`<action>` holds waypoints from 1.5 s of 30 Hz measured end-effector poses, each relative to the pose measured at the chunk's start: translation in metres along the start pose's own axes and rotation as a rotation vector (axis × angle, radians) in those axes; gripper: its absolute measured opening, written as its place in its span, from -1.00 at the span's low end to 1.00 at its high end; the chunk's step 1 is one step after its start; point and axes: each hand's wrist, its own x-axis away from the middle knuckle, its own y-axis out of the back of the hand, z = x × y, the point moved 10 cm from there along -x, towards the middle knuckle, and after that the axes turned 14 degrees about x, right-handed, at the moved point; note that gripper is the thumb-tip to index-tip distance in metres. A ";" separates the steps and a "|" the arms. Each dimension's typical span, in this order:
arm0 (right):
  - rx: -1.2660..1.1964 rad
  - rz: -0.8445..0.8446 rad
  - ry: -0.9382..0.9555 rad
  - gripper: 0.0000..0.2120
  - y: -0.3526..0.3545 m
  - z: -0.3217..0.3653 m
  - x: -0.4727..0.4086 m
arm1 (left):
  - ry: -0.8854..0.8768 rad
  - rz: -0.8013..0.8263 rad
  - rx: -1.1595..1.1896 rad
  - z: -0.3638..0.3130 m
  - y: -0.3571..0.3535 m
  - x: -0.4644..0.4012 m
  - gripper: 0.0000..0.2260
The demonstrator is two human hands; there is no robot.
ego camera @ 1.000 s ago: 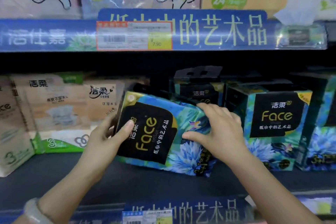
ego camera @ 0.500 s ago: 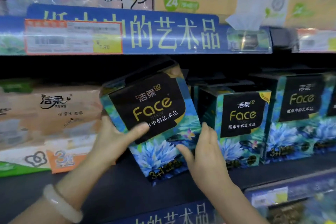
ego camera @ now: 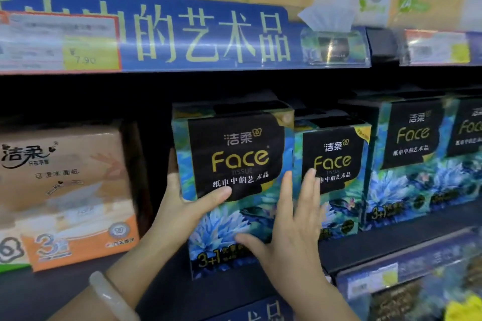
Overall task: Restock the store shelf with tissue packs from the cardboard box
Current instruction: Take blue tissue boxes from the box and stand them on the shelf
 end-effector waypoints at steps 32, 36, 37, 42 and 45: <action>-0.049 0.161 -0.019 0.11 0.004 0.066 0.016 | -0.042 0.101 -0.534 0.003 0.020 0.031 -0.08; 0.015 0.185 -0.027 0.07 0.004 0.063 0.019 | -0.047 0.149 -0.588 0.003 0.022 0.033 0.12; 0.031 0.194 -0.027 0.06 0.004 0.063 0.020 | -0.052 0.170 -0.598 0.004 0.021 0.034 0.17; 0.034 0.212 -0.013 0.03 0.012 0.066 0.027 | -0.073 0.158 -0.631 -0.006 0.018 0.055 0.08; 0.009 0.223 0.024 0.03 0.017 0.077 0.033 | -0.067 0.129 -0.677 -0.014 0.025 0.073 0.00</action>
